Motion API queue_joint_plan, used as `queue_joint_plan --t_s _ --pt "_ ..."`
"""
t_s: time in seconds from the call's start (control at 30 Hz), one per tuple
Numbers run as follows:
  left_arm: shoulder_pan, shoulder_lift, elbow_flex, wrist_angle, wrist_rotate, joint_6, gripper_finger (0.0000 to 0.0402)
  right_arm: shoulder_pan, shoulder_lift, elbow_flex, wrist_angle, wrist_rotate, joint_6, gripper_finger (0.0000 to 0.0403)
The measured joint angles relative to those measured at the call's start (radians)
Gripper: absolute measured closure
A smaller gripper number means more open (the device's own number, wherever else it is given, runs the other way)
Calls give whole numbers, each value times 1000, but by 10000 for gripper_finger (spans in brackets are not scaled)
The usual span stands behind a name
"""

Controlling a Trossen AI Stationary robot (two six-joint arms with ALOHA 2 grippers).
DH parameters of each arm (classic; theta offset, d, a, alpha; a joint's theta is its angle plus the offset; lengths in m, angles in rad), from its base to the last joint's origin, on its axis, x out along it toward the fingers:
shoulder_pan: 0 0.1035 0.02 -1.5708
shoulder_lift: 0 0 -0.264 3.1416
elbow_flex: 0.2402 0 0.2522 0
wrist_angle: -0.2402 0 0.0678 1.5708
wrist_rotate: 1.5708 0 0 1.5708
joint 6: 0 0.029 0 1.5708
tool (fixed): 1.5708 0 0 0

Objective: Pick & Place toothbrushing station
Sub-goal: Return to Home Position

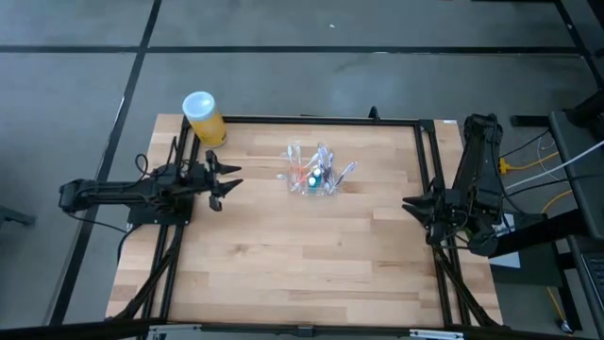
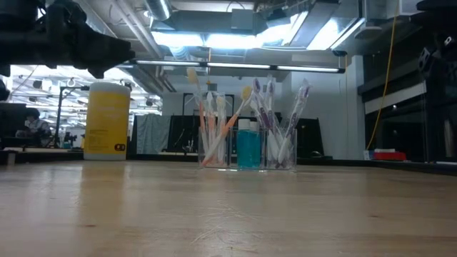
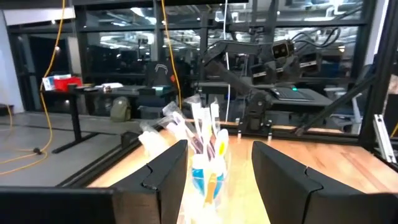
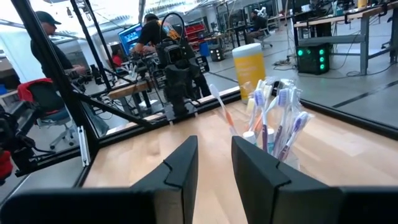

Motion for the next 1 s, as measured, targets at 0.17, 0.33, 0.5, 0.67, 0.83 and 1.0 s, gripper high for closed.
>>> queue_joint_plan --t_s 0.17,0.33,0.5,0.67,0.83,1.0 --pt "-28 -100 0 -126 -34 -9 226 0 21 0 0 0 33 302" --pt "-51 -188 0 -221 -33 10 226 1 39 0 0 8 36 302" --pt "-56 -230 0 -300 -9 21 226 30 53 0 0 11 36 302" --pt "-55 -230 0 -327 19 18 226 71 95 1 -1 15 59 302" --pt "-54 -221 0 -326 16 -22 226 93 122 -10 -6 15 121 302" --pt "-54 -220 0 -325 14 -22 226 138 127 -98 -6 15 286 302"
